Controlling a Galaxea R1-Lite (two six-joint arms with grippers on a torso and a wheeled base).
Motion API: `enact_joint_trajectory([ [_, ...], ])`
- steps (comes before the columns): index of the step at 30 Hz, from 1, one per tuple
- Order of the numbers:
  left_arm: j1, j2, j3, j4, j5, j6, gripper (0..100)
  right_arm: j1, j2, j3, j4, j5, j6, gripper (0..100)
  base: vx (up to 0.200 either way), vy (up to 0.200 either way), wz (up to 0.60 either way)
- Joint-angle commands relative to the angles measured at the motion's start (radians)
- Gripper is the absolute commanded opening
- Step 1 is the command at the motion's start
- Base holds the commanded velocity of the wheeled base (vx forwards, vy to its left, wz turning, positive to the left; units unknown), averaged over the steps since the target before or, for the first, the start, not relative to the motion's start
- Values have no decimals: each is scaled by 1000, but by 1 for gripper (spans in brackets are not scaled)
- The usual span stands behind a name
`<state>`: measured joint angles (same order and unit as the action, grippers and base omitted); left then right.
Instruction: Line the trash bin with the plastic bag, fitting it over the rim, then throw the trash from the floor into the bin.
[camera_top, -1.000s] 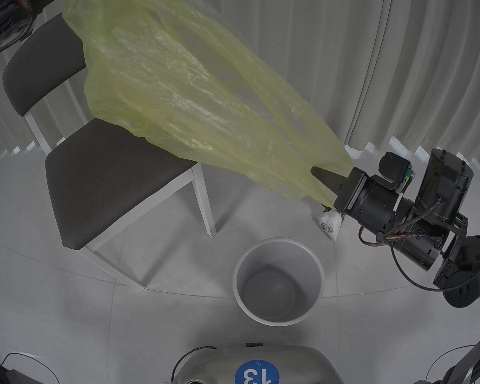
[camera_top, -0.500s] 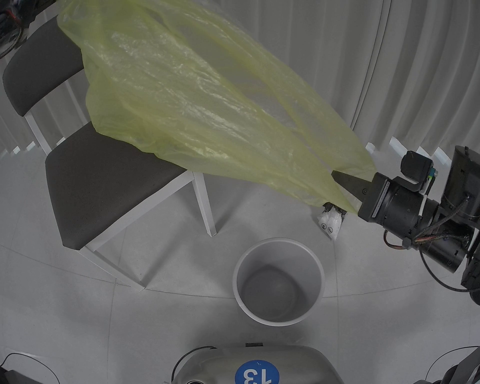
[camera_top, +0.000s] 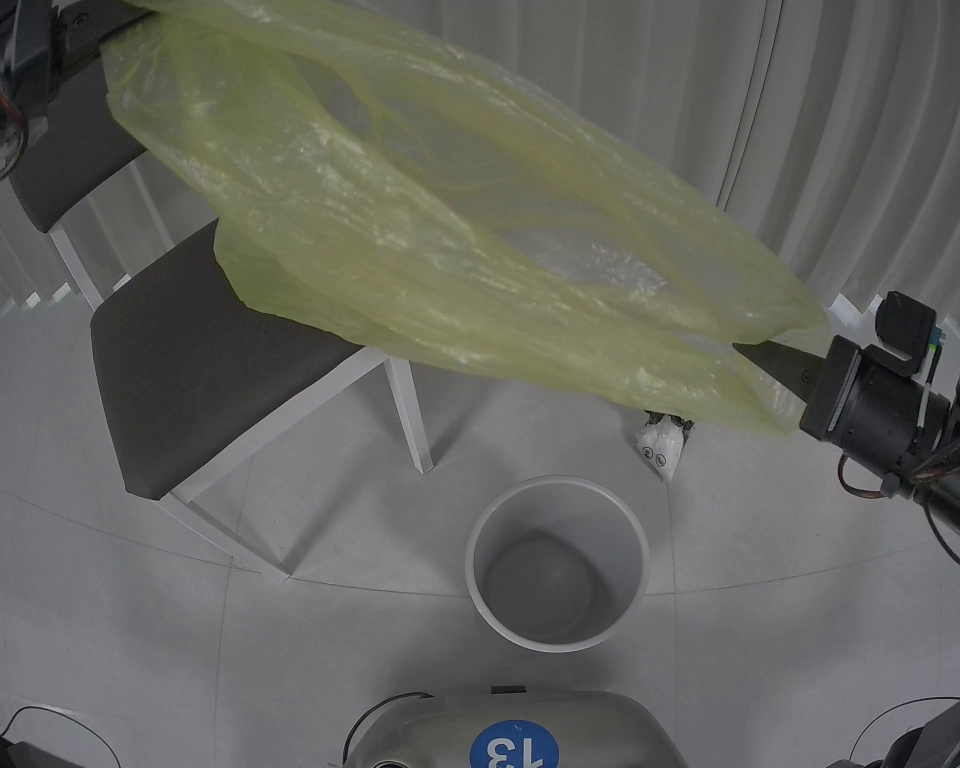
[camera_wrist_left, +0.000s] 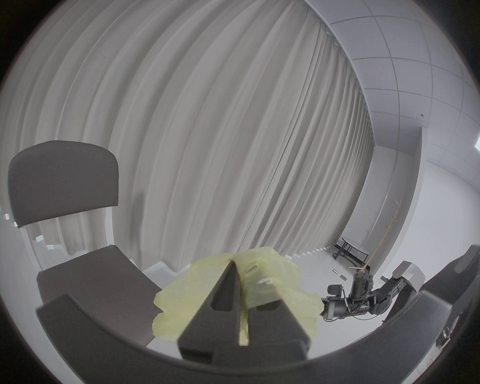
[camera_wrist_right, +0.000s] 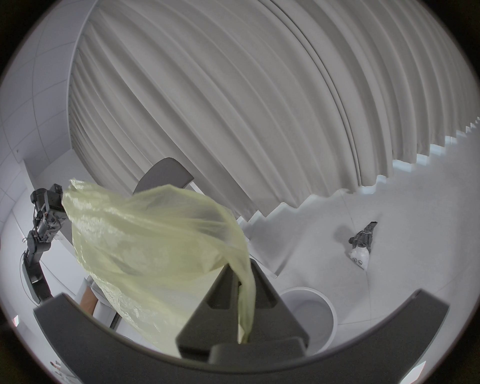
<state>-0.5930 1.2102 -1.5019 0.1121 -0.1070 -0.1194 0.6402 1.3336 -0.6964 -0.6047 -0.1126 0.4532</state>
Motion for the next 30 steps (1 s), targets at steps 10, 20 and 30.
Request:
enact_joint_trajectory([
  [10, -7, -35, 157, -97, -3, -2, 0, -45, -149, 12, 98, -1, -13, 0, 0, 0, 0],
  [20, 9, -124, 407, -262, -2, -14, 0, -103, -231, 78, 129, -1, -110, 0, 0, 0, 0],
  [30, 16, -201, 543, -335, 0, -33, 0, -119, -378, 124, 138, 2, -143, 0, 0, 0, 0],
])
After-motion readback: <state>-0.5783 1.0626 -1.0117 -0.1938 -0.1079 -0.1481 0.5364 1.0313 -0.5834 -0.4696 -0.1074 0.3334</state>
